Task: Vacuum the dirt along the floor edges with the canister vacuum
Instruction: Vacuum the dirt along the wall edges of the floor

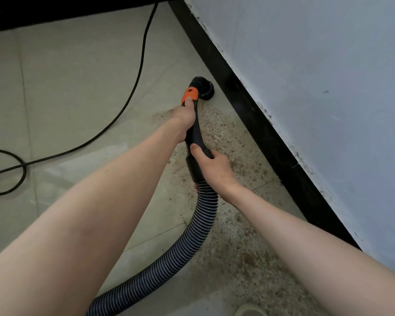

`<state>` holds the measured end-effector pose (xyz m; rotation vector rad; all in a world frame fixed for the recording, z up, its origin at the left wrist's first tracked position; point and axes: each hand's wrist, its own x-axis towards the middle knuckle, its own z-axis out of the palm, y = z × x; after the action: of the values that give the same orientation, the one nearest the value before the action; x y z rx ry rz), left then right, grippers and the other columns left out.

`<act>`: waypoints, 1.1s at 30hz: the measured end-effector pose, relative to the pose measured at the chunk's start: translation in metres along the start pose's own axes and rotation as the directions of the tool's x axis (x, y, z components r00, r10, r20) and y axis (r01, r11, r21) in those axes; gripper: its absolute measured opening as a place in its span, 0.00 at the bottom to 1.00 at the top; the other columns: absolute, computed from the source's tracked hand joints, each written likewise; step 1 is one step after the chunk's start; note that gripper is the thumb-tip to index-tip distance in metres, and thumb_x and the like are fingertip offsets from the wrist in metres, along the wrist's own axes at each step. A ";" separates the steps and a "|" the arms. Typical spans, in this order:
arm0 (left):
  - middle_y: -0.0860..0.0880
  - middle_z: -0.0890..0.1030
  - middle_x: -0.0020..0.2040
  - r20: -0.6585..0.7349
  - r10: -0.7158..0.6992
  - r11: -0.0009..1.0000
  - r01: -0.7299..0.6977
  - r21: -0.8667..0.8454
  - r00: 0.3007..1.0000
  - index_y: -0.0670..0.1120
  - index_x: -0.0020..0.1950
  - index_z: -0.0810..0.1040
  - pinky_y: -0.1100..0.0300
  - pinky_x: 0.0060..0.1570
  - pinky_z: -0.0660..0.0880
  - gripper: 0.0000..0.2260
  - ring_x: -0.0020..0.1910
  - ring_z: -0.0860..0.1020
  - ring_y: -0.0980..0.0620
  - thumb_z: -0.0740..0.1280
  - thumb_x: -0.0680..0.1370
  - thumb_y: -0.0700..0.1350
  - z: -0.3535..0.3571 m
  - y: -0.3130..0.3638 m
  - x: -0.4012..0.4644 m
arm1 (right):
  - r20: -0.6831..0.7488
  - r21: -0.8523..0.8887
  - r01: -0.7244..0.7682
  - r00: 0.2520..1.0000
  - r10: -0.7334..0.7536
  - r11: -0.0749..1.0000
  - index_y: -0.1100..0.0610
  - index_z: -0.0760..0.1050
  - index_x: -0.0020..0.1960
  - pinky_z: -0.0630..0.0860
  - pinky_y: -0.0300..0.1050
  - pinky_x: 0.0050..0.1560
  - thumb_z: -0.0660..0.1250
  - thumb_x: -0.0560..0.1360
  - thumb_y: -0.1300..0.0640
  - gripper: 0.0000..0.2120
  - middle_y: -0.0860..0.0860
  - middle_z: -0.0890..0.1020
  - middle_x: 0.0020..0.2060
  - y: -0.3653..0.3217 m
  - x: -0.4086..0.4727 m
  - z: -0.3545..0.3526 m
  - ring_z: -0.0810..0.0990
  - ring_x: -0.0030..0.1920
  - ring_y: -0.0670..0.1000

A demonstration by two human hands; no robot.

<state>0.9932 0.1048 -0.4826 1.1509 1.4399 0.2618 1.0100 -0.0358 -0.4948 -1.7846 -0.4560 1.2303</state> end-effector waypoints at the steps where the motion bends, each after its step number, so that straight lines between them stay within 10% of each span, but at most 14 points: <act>1: 0.40 0.76 0.60 0.014 0.008 1.000 -0.007 -0.006 1.000 0.39 0.67 0.70 0.51 0.58 0.75 0.28 0.55 0.76 0.43 0.49 0.81 0.60 0.003 0.001 0.001 | -0.012 -0.004 0.003 1.000 -0.004 1.000 0.56 0.75 0.43 0.76 0.41 0.25 0.67 0.75 0.41 0.17 0.55 0.80 0.36 0.000 0.001 -0.003 0.80 0.26 0.52; 9: 0.39 0.78 0.59 0.040 0.037 0.993 -0.032 -0.112 0.999 0.37 0.66 0.71 0.49 0.60 0.75 0.29 0.54 0.78 0.42 0.51 0.81 0.61 0.002 0.018 0.020 | -0.010 -0.105 0.058 0.998 -0.060 0.993 0.53 0.76 0.42 0.83 0.59 0.42 0.66 0.73 0.38 0.18 0.56 0.83 0.38 -0.022 0.022 -0.006 0.84 0.37 0.59; 22: 0.36 0.78 0.59 -0.093 0.137 0.988 -0.143 -0.066 0.986 0.34 0.63 0.70 0.45 0.58 0.75 0.27 0.57 0.78 0.38 0.54 0.81 0.58 -0.009 0.053 0.108 | 0.022 -0.157 0.100 0.995 -0.098 0.983 0.55 0.77 0.45 0.82 0.57 0.48 0.67 0.73 0.39 0.18 0.56 0.83 0.43 -0.059 0.117 0.015 0.83 0.43 0.58; 27: 0.42 0.76 0.40 -0.040 0.153 0.980 -0.156 -0.121 0.988 0.39 0.46 0.70 0.50 0.49 0.78 0.20 0.38 0.77 0.43 0.55 0.82 0.56 -0.015 0.053 0.120 | 0.019 -0.181 0.069 0.998 -0.067 0.981 0.54 0.76 0.42 0.81 0.60 0.51 0.65 0.74 0.38 0.19 0.58 0.83 0.45 -0.060 0.125 0.025 0.83 0.46 0.61; 33: 0.41 0.75 0.49 0.045 0.162 0.986 -0.160 -0.050 0.986 0.36 0.62 0.70 0.47 0.55 0.76 0.25 0.46 0.76 0.44 0.54 0.81 0.58 -0.009 0.034 0.095 | -0.041 -0.156 0.018 0.999 -0.025 0.988 0.57 0.77 0.51 0.81 0.61 0.51 0.63 0.74 0.35 0.24 0.58 0.82 0.46 -0.037 0.096 0.023 0.83 0.47 0.62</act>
<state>1.0211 0.1968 -0.5150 1.2297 1.2937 0.3754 1.0386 0.0627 -0.5197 -1.9289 -0.5587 1.1661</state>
